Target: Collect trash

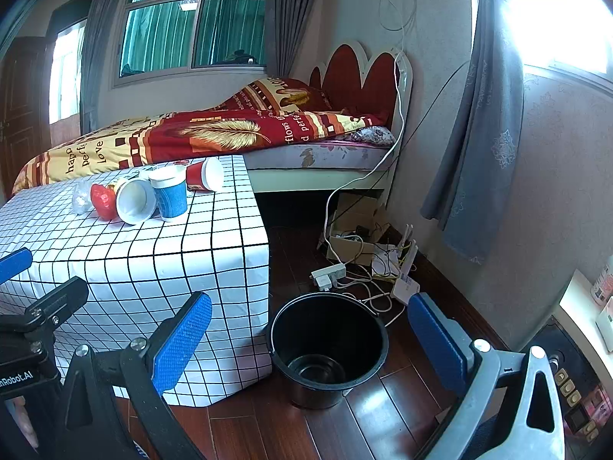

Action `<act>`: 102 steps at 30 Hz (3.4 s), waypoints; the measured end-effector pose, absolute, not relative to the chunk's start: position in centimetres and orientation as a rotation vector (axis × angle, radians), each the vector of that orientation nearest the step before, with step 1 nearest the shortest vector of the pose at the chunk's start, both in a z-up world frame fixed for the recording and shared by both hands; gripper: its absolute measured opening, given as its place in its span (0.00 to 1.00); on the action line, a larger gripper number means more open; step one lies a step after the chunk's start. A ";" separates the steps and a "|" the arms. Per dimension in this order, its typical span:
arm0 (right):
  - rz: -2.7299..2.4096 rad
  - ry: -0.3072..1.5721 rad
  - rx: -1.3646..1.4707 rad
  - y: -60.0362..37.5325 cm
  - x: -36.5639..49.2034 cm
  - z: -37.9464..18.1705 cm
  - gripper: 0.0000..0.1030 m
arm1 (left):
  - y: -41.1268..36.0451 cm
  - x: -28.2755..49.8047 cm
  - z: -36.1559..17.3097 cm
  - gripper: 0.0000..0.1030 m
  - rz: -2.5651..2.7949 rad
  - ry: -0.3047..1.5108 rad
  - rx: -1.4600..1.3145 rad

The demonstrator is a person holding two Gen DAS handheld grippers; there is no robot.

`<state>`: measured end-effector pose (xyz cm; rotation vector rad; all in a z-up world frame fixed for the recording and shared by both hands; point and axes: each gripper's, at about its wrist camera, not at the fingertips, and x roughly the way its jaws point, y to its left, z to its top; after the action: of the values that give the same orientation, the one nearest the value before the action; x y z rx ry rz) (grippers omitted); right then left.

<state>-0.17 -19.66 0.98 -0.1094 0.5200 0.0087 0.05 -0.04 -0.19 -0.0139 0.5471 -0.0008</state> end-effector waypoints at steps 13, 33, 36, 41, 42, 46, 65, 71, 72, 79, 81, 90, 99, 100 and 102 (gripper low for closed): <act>0.041 0.532 -0.112 -19.4 0.7 0.8 1.00 | 1.7 1.0 0.0 1.00 0.050 0.531 -0.012; 0.375 0.550 -0.134 -9.9 11.9 1.1 0.90 | 14.6 8.4 -1.7 1.00 0.278 0.572 -0.134; 0.401 0.556 -0.121 -8.4 14.3 1.5 0.81 | 15.1 9.9 -1.9 0.92 0.258 0.573 -0.137; 0.419 0.551 -0.099 -6.1 18.3 2.2 0.76 | 14.8 12.4 -2.2 0.89 0.229 0.567 -0.135; 0.418 0.554 -0.099 -5.6 19.2 2.1 0.74 | 14.6 13.0 -2.3 0.88 0.221 0.568 -0.133; 0.429 0.589 -0.081 -4.2 22.6 1.7 0.61 | 14.2 15.4 -3.2 0.82 0.185 0.596 -0.135; 0.517 0.793 -0.090 -2.7 26.0 -4.6 0.04 | 14.1 21.3 -7.0 0.23 0.089 0.733 -0.230; 0.510 0.755 -0.075 -3.2 25.4 -4.1 0.02 | 15.0 20.5 -6.5 0.05 0.061 0.690 -0.255; 0.508 0.748 -0.076 -3.4 25.4 -4.0 0.02 | 14.9 20.2 -6.2 0.04 0.053 0.680 -0.248; 0.473 0.707 -0.066 -5.3 24.5 -3.0 0.02 | 14.2 18.7 -4.7 0.04 0.028 0.639 -0.241; 0.459 0.696 -0.062 -6.2 24.0 -2.5 0.02 | 13.8 18.2 -4.2 0.04 0.015 0.631 -0.239; 0.351 0.654 -0.026 -12.6 20.9 -0.9 0.02 | 9.7 16.1 -2.4 0.04 -0.067 0.597 -0.198; 0.227 0.665 -0.002 -19.5 18.1 -1.3 0.02 | 3.8 15.1 -2.3 0.04 -0.193 0.604 -0.154; 0.215 0.670 0.001 -20.2 17.8 -1.5 0.02 | 3.0 15.0 -2.5 0.04 -0.210 0.610 -0.151; 0.187 0.677 0.009 -21.8 17.1 -1.9 0.02 | 1.6 14.9 -2.8 0.04 -0.236 0.619 -0.137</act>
<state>17.10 -21.85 -1.91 0.0092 0.6772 0.1874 14.92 1.64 -2.76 -0.1371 0.6193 -0.2363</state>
